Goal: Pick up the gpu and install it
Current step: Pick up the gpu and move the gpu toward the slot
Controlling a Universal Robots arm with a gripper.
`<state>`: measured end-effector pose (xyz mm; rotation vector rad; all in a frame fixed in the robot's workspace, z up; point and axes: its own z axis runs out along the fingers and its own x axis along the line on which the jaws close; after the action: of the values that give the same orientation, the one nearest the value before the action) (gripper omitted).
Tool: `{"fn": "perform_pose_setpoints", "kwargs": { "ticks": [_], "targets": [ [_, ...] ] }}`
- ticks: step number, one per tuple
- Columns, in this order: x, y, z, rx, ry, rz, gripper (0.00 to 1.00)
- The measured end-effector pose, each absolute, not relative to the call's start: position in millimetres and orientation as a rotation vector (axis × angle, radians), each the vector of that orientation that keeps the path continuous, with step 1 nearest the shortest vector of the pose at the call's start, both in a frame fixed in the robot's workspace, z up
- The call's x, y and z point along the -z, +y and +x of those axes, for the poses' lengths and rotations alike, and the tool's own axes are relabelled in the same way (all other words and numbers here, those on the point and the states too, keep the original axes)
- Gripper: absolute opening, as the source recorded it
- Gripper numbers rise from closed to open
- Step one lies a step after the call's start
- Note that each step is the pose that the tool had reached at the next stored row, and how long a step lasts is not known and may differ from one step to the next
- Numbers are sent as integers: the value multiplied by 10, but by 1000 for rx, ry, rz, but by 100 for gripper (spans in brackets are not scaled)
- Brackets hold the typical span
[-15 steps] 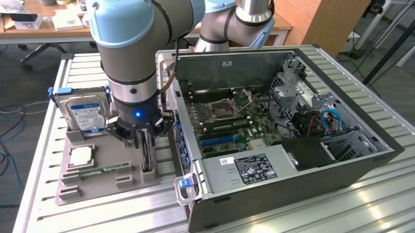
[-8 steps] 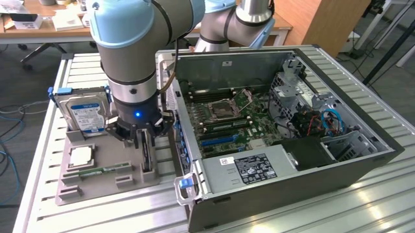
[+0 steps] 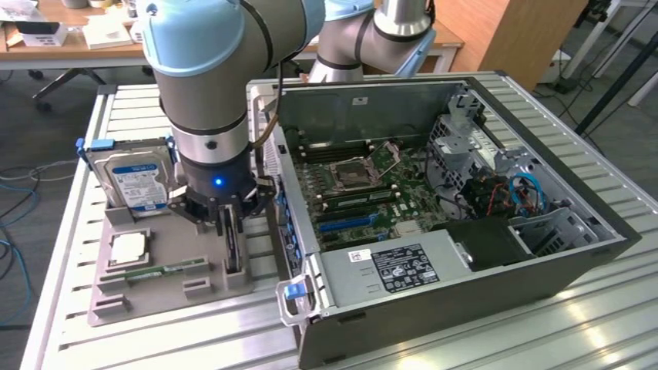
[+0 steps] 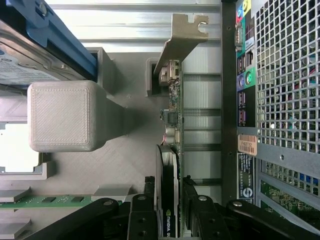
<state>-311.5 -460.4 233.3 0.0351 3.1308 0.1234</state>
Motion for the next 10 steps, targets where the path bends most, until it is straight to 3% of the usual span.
{"fn": "perform_pose_setpoints", "kwargs": {
  "ticks": [10],
  "targets": [
    [-2332,-4604,-3112,-124,3131,35,35]
  ]
}}
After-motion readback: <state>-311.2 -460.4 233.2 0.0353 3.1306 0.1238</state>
